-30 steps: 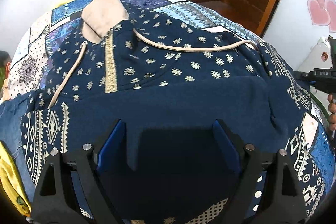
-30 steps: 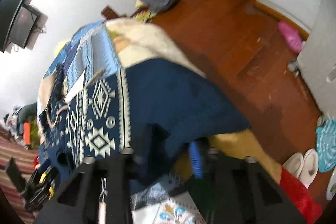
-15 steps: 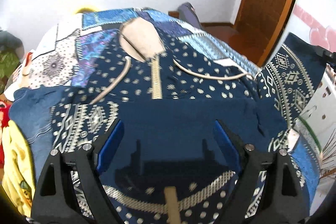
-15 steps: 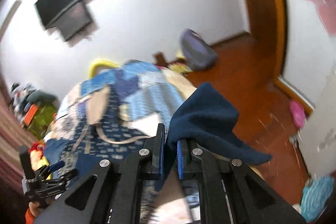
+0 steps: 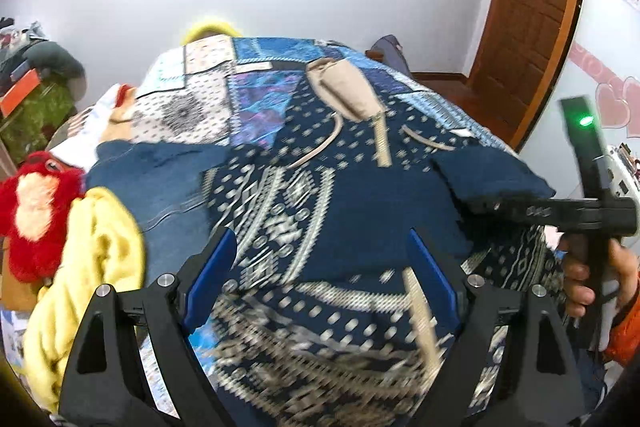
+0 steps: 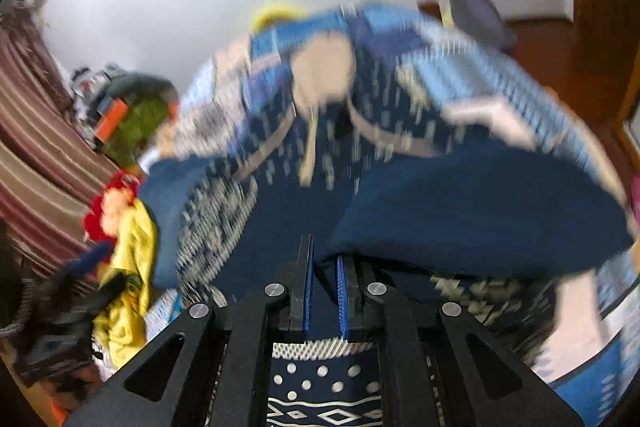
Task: Fold large clothes
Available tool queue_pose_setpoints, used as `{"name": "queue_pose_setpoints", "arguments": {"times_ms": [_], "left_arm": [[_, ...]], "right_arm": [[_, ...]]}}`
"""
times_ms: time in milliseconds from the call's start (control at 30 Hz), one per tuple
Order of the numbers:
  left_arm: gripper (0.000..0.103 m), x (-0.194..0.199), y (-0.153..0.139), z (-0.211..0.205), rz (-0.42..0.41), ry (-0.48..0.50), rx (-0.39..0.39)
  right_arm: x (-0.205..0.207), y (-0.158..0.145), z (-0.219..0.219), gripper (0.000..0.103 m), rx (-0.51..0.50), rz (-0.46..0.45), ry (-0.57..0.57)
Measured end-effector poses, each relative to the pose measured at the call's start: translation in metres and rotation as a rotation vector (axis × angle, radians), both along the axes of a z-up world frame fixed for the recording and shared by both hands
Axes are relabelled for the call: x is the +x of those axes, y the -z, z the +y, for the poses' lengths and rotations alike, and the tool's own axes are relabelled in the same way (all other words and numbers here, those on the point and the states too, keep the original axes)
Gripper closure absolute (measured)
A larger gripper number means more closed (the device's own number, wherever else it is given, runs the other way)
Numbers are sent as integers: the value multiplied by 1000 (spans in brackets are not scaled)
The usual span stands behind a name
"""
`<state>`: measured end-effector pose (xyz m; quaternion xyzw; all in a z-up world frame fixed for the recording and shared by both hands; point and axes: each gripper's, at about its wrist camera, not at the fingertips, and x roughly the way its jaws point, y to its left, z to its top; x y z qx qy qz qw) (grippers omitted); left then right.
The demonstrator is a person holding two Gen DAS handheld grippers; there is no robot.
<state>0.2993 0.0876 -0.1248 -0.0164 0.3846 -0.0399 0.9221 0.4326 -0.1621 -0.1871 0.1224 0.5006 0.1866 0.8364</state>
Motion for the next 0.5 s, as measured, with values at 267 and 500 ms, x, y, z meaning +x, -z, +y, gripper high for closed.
{"name": "queue_pose_setpoints", "arguments": {"times_ms": [267,500], "left_arm": [[17,-10,23,-1,74,24,50],[17,6,14,-56,62,131,41]], "right_arm": [[-25,35,3,95,-91,146,-27],[-60,10,-23,95,-25,117,-143]]}}
